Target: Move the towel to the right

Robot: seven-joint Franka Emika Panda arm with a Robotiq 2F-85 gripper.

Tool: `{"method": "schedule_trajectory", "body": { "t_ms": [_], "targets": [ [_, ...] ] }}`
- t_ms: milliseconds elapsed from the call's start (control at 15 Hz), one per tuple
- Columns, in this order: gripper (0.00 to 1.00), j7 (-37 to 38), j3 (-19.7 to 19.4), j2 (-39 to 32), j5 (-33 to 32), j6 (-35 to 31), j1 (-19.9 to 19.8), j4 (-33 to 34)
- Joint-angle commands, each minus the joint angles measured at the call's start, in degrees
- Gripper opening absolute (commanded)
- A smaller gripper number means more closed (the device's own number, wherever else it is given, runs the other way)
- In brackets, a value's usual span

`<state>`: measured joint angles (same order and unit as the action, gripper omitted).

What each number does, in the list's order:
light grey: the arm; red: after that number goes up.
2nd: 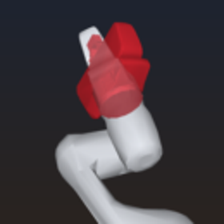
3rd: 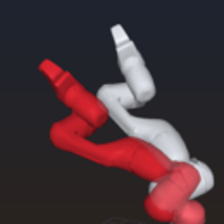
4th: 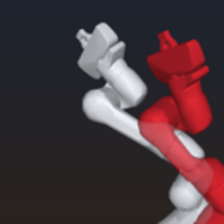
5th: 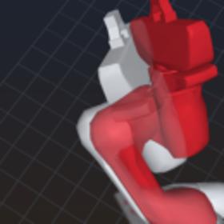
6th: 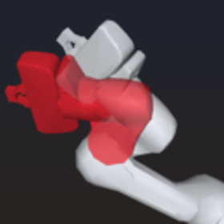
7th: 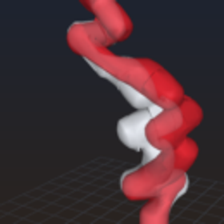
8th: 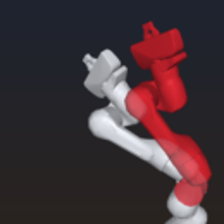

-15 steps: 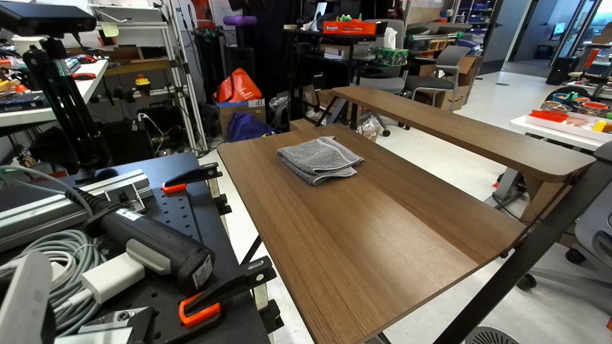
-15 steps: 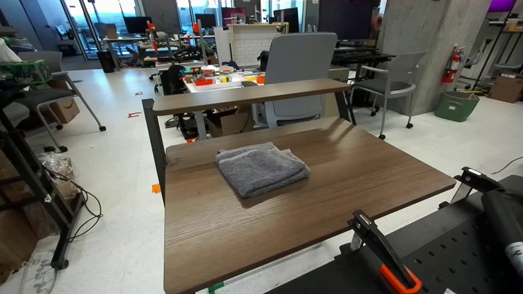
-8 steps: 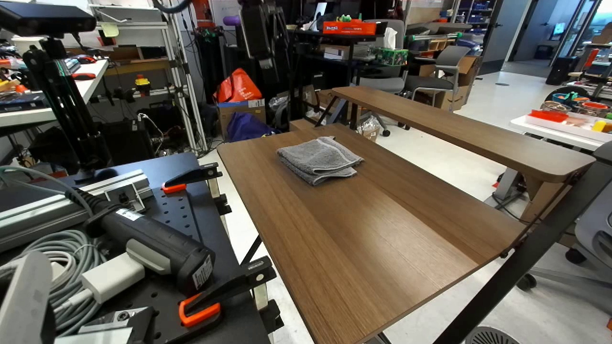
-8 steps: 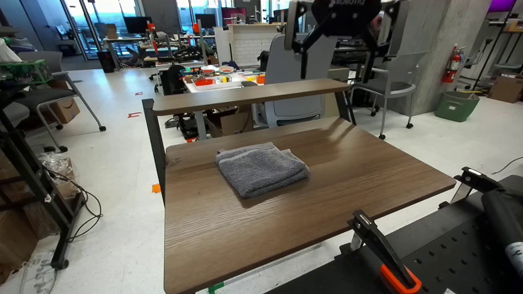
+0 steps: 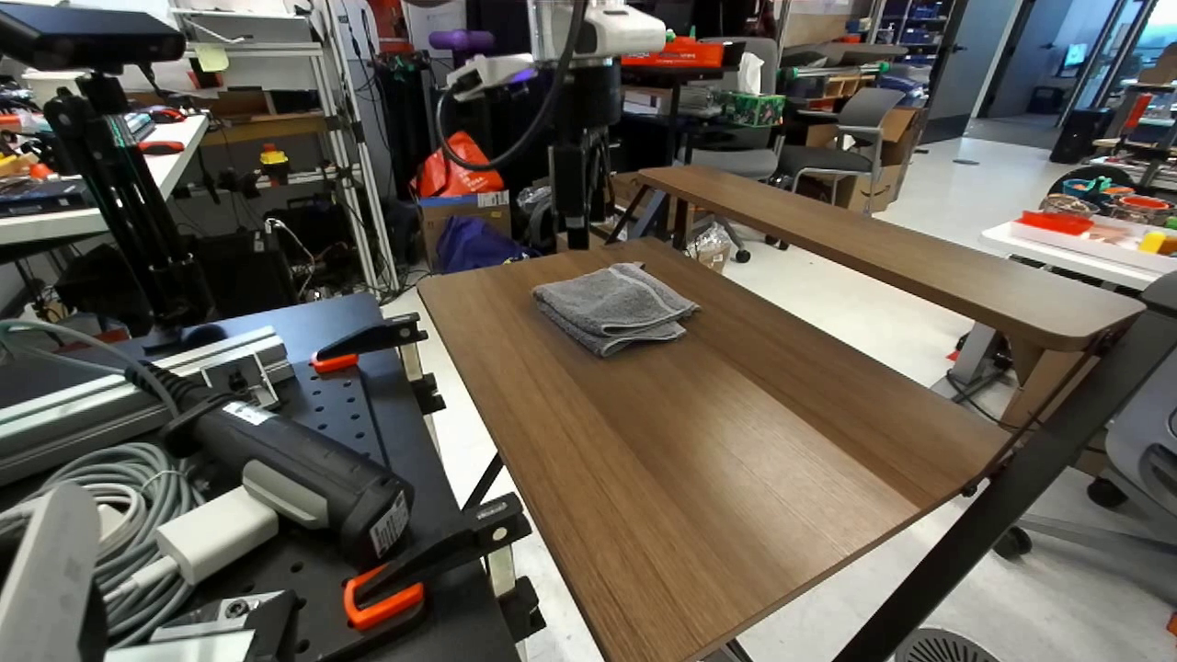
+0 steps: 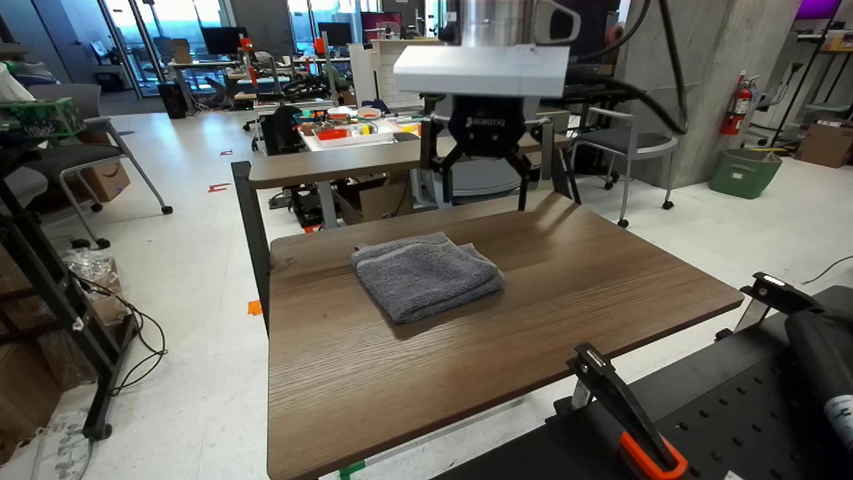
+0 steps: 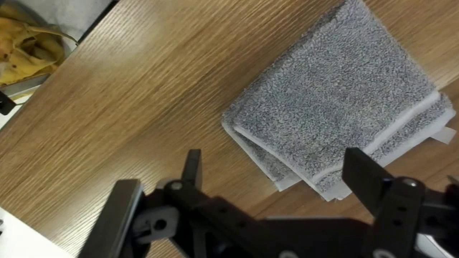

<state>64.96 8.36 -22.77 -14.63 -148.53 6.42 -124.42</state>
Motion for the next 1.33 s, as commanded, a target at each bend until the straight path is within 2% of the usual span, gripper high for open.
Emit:
{"method": "schedule_trajectory", "body": {
  "t_ms": [0, 333, 600, 1000, 1267],
  "targets": [
    [1.00, -1.7, -3.6, -8.5, 4.0, 2.2, 5.1, 9.4],
    [1.00, -5.1, -4.7, -15.8, 9.1, 3.2, 7.5, 16.8],
    [1.00, -8.4, -5.5, -20.3, 11.2, 3.6, 7.5, 20.9],
    [1.00, -12.5, -6.3, -26.0, 13.4, 4.0, 7.5, 25.3],
    [1.00, -14.3, -6.8, -27.3, 14.5, 4.8, 7.2, 26.0]
  ]
}}
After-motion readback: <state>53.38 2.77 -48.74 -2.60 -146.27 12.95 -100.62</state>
